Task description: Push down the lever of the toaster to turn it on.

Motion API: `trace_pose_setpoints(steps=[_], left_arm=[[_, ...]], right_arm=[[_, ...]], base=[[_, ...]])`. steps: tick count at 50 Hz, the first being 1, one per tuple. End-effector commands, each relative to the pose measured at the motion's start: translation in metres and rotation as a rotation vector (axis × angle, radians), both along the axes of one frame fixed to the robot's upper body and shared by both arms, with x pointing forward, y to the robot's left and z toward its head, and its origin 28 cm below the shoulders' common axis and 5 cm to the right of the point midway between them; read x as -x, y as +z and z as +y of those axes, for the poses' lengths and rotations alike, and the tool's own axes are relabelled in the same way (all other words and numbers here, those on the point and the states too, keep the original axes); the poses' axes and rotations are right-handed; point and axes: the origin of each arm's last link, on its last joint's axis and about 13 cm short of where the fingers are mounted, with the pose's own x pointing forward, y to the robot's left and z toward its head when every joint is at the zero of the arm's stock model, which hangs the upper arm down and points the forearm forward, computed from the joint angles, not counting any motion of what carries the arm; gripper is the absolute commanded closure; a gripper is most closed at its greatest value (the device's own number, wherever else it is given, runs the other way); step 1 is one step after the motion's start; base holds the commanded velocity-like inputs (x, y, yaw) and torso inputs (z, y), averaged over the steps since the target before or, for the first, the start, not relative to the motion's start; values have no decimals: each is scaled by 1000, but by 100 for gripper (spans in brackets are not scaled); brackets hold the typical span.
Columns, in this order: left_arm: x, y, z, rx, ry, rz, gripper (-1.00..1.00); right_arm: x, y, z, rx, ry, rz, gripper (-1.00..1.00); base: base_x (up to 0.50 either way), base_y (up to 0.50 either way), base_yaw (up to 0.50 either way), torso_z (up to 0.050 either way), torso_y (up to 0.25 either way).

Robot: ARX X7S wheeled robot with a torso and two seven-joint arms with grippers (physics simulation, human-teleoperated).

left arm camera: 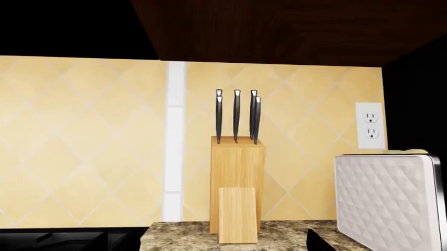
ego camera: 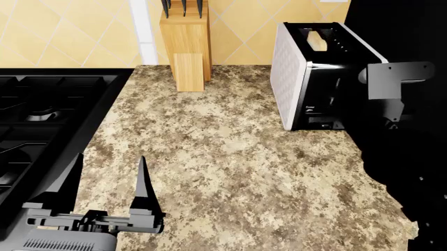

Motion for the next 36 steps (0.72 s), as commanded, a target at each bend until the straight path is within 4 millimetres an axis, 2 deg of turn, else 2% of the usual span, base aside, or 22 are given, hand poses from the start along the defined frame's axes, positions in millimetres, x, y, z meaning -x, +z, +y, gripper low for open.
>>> trace_pose_setpoints(steps=[1, 16, 36], left_arm=[[1, 0, 0, 1, 0, 1, -100], [0, 0, 0, 2, 0, 3, -100], [0, 0, 0, 3, 0, 3, -100]], right_arm=[[2, -24, -3, -15, -6, 50, 100], [5, -45, -6, -39, -3, 76, 100], [7, -47, -7, -46, 3, 83, 100]], base=[[0, 0, 0, 0, 0], [0, 0, 0, 0, 0], [0, 0, 0, 0, 0]])
